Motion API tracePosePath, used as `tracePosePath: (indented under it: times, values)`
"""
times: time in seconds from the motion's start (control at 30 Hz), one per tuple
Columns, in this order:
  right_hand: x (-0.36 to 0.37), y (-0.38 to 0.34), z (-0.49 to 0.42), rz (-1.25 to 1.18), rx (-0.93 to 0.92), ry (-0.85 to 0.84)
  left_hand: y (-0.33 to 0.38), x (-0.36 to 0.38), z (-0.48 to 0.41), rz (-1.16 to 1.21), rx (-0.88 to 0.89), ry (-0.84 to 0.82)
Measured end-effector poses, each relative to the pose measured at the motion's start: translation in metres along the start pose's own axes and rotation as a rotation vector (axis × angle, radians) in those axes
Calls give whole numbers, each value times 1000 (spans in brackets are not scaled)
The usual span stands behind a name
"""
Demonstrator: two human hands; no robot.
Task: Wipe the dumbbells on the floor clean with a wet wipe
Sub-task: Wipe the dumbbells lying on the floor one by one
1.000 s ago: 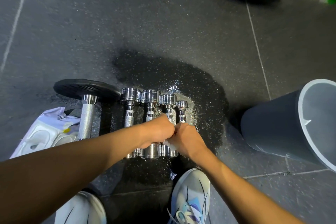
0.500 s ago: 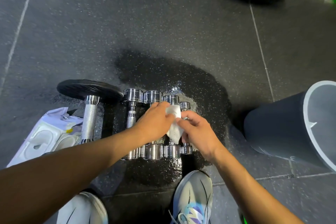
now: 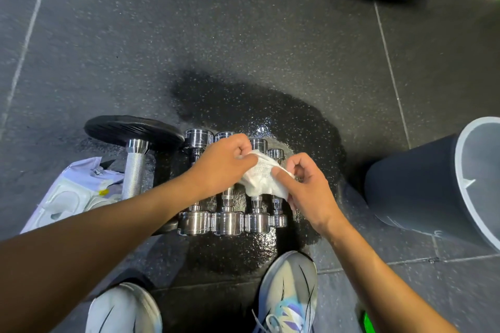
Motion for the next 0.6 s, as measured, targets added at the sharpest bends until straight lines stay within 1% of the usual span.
tracePosePath:
  times: [0.07, 0.13, 0.17, 0.23, 0.3, 0.33, 0.4, 0.47, 0.53, 0.57, 0.6]
  values:
    - [-2, -1, 2, -53, -8, 49, -4, 0, -1, 36, -40, 15]
    - [-3, 2, 4, -82, -11, 95, -6, 1, 0, 83, -88, -10]
    - [-4, 4, 4, -65, -19, 123, -6, 1, 1, 57, -98, -31]
    - [-4, 8, 4, 10, -18, 190, -7, 0, 3, -119, -86, -50]
    - [-2, 11, 5, 129, -2, 238, -5, -1, 4, -389, -46, -40]
    - [-1, 12, 7, 244, -5, 251, -3, 0, 4, -511, -30, -29]
    - [4, 11, 11, 524, -24, 276, -2, 5, 4, -681, -52, -16]
    - [10, 9, 13, 688, -63, 343, 0, 10, 6, -817, -66, 5]
    - [14, 6, 13, 727, -140, 410, 5, 13, 10, -925, 50, 71]
    - [15, 6, 12, 651, -161, 419, 9, 15, 14, -922, 124, 89]
    - [15, 7, 10, 506, -134, 406, 10, 17, 16, -898, 188, 66]
Point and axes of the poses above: each hand's wrist, its own z-axis away from the middle knuckle, its own x-axis out of the palm, y = z × x, the point moved 3 cm from there along -z, towards the middle knuckle, and after that the axes turned 4 degrees about x, right-handed, at the moved point
